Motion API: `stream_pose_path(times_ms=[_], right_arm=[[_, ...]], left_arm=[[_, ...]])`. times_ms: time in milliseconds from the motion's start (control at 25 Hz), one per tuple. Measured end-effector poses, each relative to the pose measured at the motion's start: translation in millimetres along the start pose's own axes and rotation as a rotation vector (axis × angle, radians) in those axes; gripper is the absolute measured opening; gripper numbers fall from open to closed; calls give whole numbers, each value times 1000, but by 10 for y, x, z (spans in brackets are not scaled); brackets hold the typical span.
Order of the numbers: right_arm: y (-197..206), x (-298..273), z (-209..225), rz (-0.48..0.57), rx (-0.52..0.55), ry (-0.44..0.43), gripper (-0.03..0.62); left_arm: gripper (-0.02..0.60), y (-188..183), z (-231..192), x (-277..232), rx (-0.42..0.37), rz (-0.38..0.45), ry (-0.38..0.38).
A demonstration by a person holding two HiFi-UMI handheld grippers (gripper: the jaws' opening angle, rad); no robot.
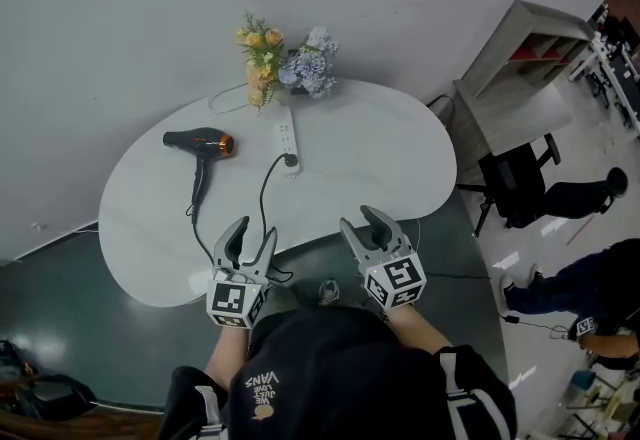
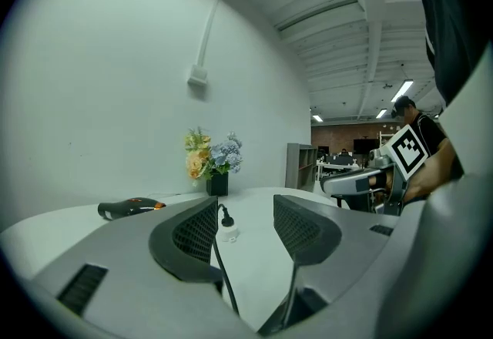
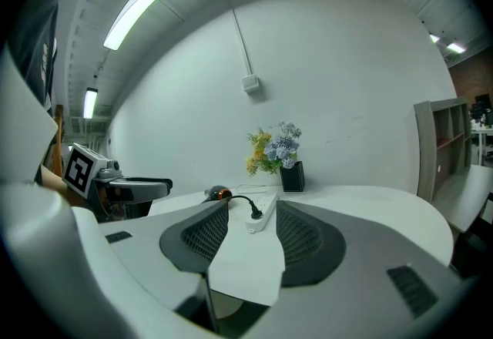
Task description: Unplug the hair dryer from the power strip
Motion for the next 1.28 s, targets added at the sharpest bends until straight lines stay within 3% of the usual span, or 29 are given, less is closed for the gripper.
stream_pose_path(times_ms=[240,480,880,1280], right_arm=[[35,-254,-35,-12,-22,24,178],[38,-543,-131,-5,-33,82,178],[31,-1088,-322,12,-37,196,178],[60,-1493,-437,5,-29,313,177]], left_arm=[[224,-88,-325,-228,-32,4,21],[224,-146,-678,-537,-61,-8,94],[224,-145,-1181,-1017,-126,-15,260],[222,-88,-1412,-1347,-193,7,429]])
Point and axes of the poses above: the fingertips, and each gripper's own axes: x backward along the fingers, z to its right, y out of its underside, the point moved 10 cm from there along x, backward along the fingers, and after that the axes turned 14 degrees about -y, right-handed, at the moved point
